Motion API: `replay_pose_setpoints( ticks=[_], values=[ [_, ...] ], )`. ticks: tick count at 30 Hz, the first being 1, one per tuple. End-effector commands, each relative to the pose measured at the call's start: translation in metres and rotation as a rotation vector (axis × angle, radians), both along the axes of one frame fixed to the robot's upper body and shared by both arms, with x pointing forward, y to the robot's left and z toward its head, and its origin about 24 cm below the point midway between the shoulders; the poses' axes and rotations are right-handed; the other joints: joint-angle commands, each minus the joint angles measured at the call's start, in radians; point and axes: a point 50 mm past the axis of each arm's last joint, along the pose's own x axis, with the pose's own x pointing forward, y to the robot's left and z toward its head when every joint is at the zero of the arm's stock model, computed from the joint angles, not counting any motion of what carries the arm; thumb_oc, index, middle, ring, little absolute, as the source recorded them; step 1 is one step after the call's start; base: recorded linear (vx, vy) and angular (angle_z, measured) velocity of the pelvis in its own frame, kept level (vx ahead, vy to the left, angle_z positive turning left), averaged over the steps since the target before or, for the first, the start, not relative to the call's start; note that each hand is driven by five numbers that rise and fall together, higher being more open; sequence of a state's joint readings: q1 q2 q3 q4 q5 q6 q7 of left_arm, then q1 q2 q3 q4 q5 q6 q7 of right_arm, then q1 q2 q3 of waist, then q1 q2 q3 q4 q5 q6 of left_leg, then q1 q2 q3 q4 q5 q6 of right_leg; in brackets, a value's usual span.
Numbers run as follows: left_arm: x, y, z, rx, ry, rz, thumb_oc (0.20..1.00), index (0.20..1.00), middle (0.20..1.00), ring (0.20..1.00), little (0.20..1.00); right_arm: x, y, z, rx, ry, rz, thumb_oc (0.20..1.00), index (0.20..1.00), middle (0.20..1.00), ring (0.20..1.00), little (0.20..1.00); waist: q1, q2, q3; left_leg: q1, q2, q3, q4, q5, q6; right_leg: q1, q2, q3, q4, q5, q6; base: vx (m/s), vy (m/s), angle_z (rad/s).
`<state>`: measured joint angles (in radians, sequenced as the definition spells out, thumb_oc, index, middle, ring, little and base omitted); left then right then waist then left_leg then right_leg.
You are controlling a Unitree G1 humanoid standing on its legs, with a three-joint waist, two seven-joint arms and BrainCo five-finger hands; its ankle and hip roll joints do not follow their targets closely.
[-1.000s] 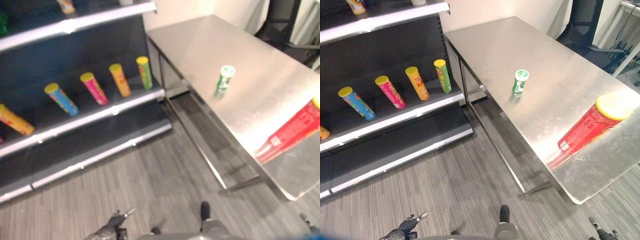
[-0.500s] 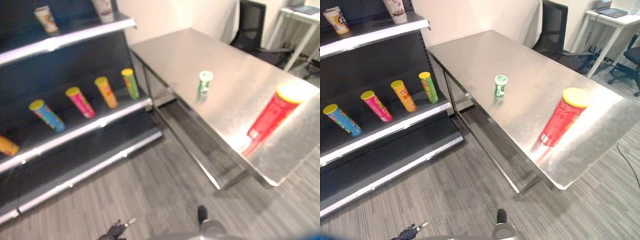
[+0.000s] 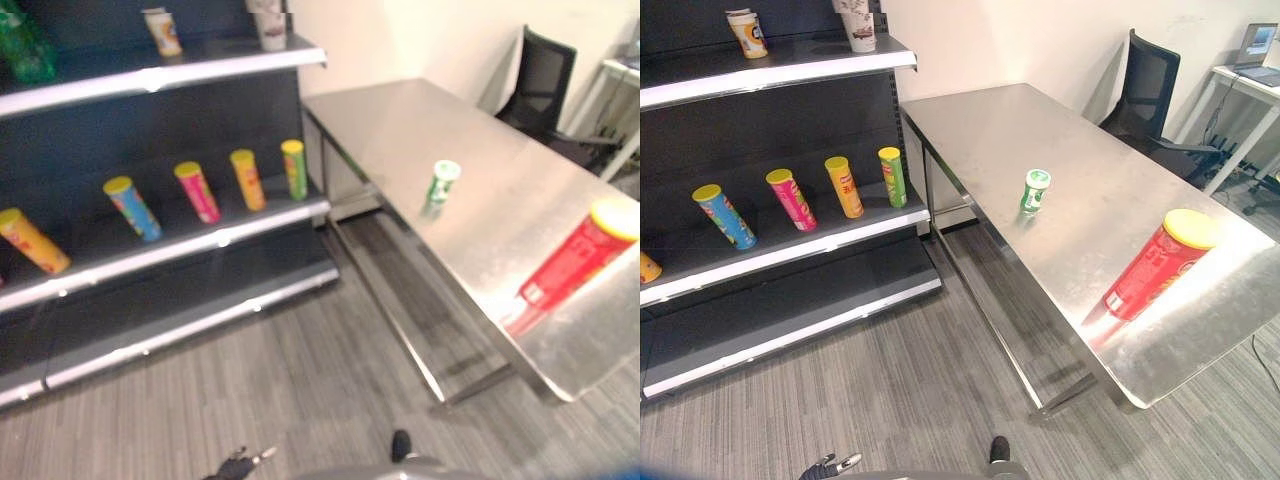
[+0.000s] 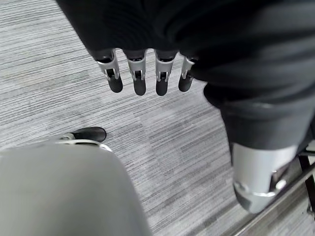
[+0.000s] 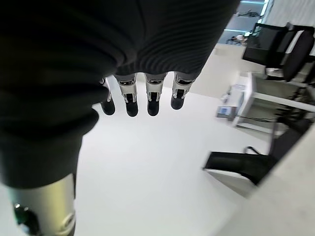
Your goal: Put the goods on the table back onto the shelves and tidy them up.
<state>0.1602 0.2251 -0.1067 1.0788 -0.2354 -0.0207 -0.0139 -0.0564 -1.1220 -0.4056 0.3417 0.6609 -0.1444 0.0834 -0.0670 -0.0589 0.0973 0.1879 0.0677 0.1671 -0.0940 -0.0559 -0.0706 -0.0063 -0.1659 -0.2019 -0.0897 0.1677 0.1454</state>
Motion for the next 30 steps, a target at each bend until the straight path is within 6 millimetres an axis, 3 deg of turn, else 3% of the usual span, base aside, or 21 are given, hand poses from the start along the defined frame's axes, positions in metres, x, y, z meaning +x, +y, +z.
replay_pose_setpoints(
  ticks=[1,7,17,20,28,30],
  values=[
    [0.011,0.017,0.005,0.023,-0.033,0.021,1.0,1.0,1.0,1.0,1.0,0.006,0.009,0.022,-0.148,0.092,0.085,1.0,1.0,1.0,1.0,1.0,0.024,-0.057,0.027,-0.021,0.028,0.0,0.007,0.056,-0.051,0.041,-0.109,-0.032,0.045,0.022,0.116,0.04,0.003,0.15],
    [0.004,0.012,0.002,0.0,-0.012,-0.005,1.0,1.0,1.0,1.0,1.0,0.001,0.029,0.027,-0.354,0.31,0.213,1.0,1.0,1.0,1.0,1.0,0.02,-0.063,0.03,-0.024,0.033,-0.013,0.007,0.052,-0.062,0.063,-0.11,-0.056,0.037,0.015,0.116,0.01,0.002,0.15],
    [0.012,0.011,0.005,-0.008,-0.048,-0.022,1.0,1.0,1.0,1.0,1.0,-0.002,0.045,0.022,-0.314,0.26,0.305,1.0,1.0,1.0,1.0,1.0,0.026,-0.058,0.034,-0.039,0.033,-0.026,0.007,0.055,-0.065,0.068,-0.117,-0.077,0.031,0.013,0.116,0.01,-0.007,0.07],
    [0.015,0.01,0.006,-0.012,-0.064,-0.032,1.0,1.0,1.0,1.0,1.0,-0.005,0.042,0.021,-0.427,0.36,0.258,1.0,1.0,1.0,1.0,1.0,0.019,-0.058,0.036,-0.043,0.036,-0.028,0.007,0.057,-0.068,0.07,-0.119,-0.08,0.03,0.013,0.116,0.01,-0.011,0.05],
    [0.015,0.009,0.006,-0.014,-0.065,-0.037,1.0,1.0,1.0,1.0,1.0,-0.009,0.039,0.02,-0.431,0.361,0.242,1.0,1.0,1.0,1.0,1.0,0.019,-0.056,0.037,-0.045,0.036,-0.031,0.007,0.059,-0.068,0.069,-0.118,-0.082,0.03,0.012,0.116,0.0,-0.002,0.04],
    [0.014,0.009,0.006,-0.011,-0.065,-0.047,1.0,1.0,1.0,1.0,1.0,-0.011,0.032,0.014,-0.568,0.491,0.176,1.0,1.0,1.0,1.0,1.0,0.018,-0.055,0.043,-0.048,0.038,-0.029,0.007,0.06,-0.069,0.068,-0.116,-0.081,0.028,0.01,0.116,0.0,0.0,0.0]
  ],
)
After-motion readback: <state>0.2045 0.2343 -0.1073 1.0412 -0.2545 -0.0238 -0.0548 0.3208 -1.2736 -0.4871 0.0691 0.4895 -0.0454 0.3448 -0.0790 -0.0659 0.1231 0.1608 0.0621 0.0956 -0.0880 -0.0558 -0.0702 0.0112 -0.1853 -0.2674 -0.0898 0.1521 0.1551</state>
